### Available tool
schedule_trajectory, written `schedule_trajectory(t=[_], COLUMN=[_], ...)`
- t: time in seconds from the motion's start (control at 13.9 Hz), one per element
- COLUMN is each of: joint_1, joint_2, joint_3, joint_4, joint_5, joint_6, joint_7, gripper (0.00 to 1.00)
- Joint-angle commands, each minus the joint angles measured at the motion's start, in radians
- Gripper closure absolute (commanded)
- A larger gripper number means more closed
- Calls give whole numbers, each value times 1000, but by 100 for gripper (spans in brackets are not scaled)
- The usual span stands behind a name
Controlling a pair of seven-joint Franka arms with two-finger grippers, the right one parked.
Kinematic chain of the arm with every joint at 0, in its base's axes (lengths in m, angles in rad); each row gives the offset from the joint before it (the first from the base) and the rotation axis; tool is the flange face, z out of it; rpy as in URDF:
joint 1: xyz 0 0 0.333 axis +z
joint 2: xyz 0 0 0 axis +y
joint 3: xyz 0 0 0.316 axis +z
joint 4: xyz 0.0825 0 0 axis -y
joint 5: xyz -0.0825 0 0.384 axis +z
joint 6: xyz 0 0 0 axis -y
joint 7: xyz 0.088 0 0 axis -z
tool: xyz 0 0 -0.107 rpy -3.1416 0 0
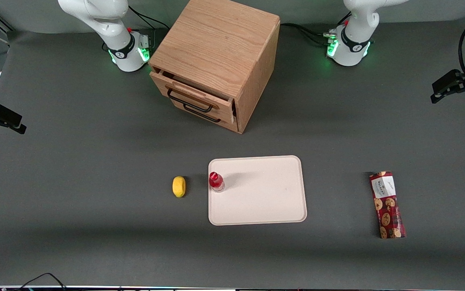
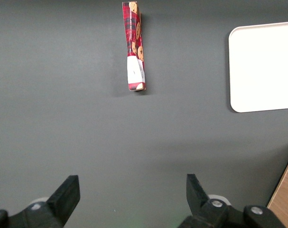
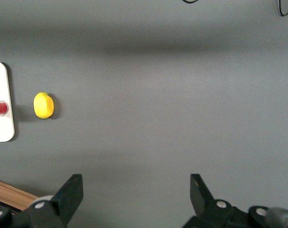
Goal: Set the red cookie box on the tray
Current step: 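Move the left gripper down toward the red plaid shortbread box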
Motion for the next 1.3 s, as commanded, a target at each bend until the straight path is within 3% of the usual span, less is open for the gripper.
schedule_trajectory(t=[0.0,0.43,0.72,0.94,1.23], joint_1=[21,7,-20,-28,-71], joint_2=[-17,61,288,454,632], joint_3=[-15,-17,-17,-12,26], joint_4=[-27,-11,103,155,154], joint_5=[14,12,40,83,81], joint_6=[5,11,85,247,497], joint_7=[-9,-10,-13,-15,-19], gripper=[0,0,0,0,0])
